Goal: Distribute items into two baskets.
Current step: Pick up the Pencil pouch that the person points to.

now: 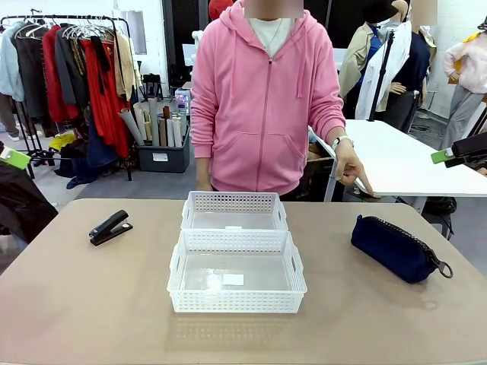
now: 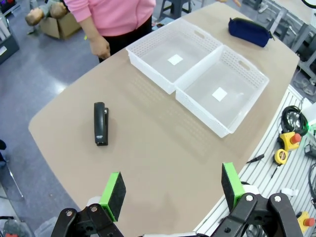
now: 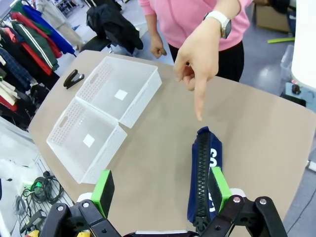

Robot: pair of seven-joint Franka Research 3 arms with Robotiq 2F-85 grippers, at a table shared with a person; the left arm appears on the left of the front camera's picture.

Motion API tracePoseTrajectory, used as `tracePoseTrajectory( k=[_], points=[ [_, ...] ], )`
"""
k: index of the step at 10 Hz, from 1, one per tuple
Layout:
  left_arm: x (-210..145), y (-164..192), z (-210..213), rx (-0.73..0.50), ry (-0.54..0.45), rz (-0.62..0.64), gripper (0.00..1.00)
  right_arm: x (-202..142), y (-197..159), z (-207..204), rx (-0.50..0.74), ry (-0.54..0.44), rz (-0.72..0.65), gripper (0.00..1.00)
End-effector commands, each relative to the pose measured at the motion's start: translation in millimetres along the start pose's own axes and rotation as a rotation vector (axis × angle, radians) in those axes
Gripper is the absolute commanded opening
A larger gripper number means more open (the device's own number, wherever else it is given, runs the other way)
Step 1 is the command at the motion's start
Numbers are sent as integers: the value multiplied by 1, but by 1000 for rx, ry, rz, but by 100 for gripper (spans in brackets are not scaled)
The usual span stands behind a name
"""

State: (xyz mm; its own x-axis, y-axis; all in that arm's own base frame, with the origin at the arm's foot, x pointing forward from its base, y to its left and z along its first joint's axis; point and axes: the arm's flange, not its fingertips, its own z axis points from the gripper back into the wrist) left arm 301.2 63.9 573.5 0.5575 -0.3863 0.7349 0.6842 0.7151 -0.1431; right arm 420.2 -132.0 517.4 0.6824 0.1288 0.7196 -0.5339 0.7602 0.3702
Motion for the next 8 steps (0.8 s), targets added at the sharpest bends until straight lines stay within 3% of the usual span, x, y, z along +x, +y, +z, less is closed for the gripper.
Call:
tracePoseTrajectory(
  k=[1,8],
  points=[
    [1,0,0,-2,-9,-1,100,1,0,0,3,-8,4,100],
    [1,0,0,-2,-9,-1,100,1,0,0,3,-8,4,100]
  ],
)
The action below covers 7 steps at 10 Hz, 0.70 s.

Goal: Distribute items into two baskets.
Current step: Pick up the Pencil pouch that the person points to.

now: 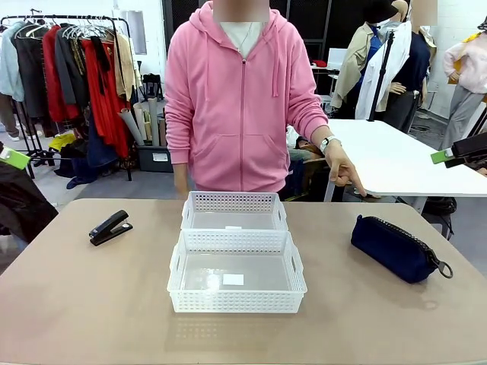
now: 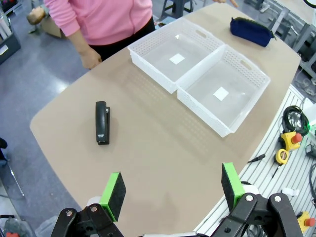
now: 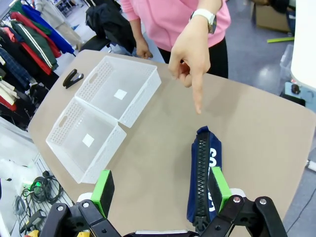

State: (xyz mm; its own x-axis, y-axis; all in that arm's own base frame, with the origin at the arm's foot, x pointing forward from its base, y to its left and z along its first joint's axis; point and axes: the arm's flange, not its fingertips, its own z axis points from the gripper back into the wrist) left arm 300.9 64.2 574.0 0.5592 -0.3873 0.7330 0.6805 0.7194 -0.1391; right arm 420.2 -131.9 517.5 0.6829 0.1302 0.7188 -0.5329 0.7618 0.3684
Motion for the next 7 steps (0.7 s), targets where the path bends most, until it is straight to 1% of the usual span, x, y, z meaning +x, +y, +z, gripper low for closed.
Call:
tracePoseTrajectory(
  k=[1,3,7],
  points=[
    [1,0,0,-9,-12,-2,100,1,0,0,6,-10,3,100],
    [1,0,0,-9,-12,-2,100,0,0,0,0,0,0,100],
    [1,0,0,-9,-12,-2,100,53,6,-23,-116,169,130,100]
  ],
)
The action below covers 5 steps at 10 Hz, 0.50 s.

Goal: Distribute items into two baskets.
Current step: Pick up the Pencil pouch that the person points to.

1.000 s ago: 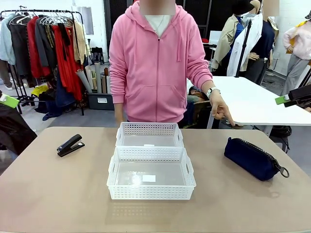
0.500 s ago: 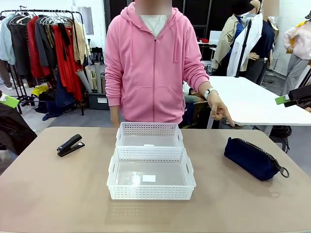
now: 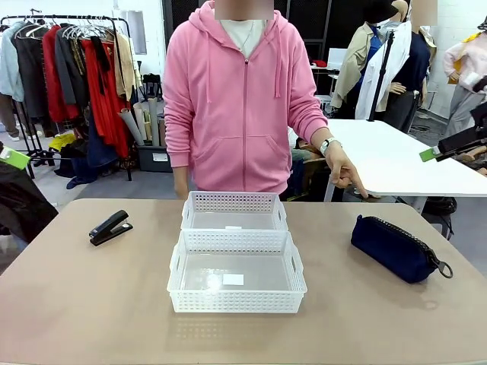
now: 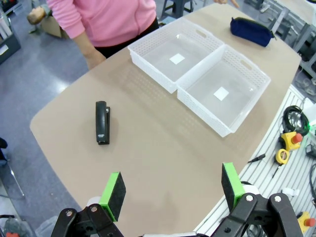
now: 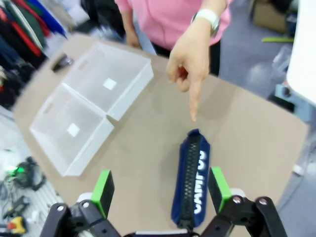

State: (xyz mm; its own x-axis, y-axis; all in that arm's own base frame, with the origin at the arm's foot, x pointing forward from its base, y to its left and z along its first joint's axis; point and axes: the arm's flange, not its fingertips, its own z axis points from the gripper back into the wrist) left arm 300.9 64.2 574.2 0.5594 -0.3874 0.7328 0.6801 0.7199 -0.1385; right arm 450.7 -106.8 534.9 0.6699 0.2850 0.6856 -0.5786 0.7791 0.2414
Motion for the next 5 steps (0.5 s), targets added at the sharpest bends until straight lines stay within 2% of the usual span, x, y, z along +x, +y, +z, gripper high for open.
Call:
tracePoseTrajectory(
  k=[1,5],
  points=[
    [1,0,-1,-10,-12,-2,100,28,-5,-7,-69,106,50,100],
    [1,0,-1,-10,-12,-2,100,59,10,-40,-195,357,203,100]
  ],
)
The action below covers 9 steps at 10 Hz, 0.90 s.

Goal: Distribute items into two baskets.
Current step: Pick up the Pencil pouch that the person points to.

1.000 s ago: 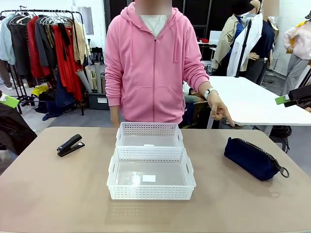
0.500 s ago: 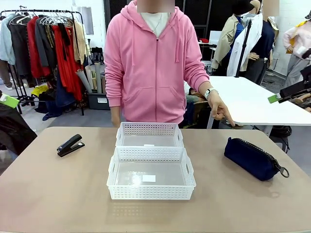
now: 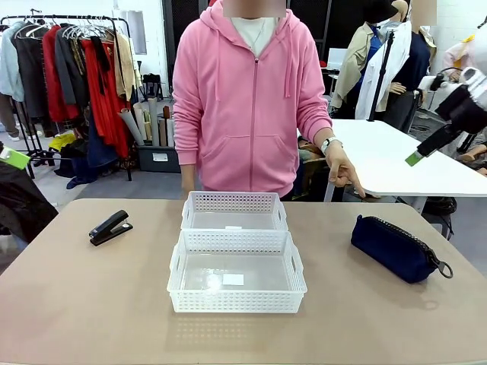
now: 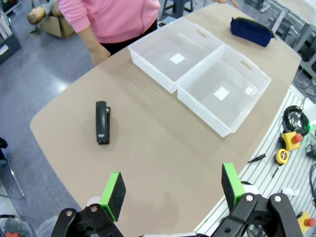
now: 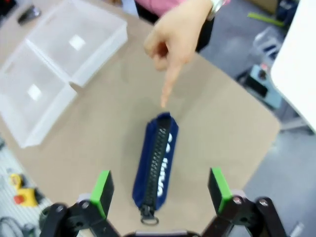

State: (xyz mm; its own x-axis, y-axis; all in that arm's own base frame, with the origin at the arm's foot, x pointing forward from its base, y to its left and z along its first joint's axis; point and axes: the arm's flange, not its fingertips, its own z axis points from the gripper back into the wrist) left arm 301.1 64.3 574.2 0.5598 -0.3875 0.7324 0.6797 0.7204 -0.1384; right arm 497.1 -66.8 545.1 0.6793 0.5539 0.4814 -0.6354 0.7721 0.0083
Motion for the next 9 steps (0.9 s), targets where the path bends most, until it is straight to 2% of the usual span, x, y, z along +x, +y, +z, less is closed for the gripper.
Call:
tracePoseTrajectory(
  k=[1,5,9],
  points=[
    [1,0,-1,-10,-12,-2,100,16,2,-6,-56,136,52,100],
    [1,0,-1,-10,-12,-2,100,14,8,-31,-126,287,152,100],
    [1,0,-1,-10,-12,-2,100,9,7,-39,-115,309,160,100]
  ],
)
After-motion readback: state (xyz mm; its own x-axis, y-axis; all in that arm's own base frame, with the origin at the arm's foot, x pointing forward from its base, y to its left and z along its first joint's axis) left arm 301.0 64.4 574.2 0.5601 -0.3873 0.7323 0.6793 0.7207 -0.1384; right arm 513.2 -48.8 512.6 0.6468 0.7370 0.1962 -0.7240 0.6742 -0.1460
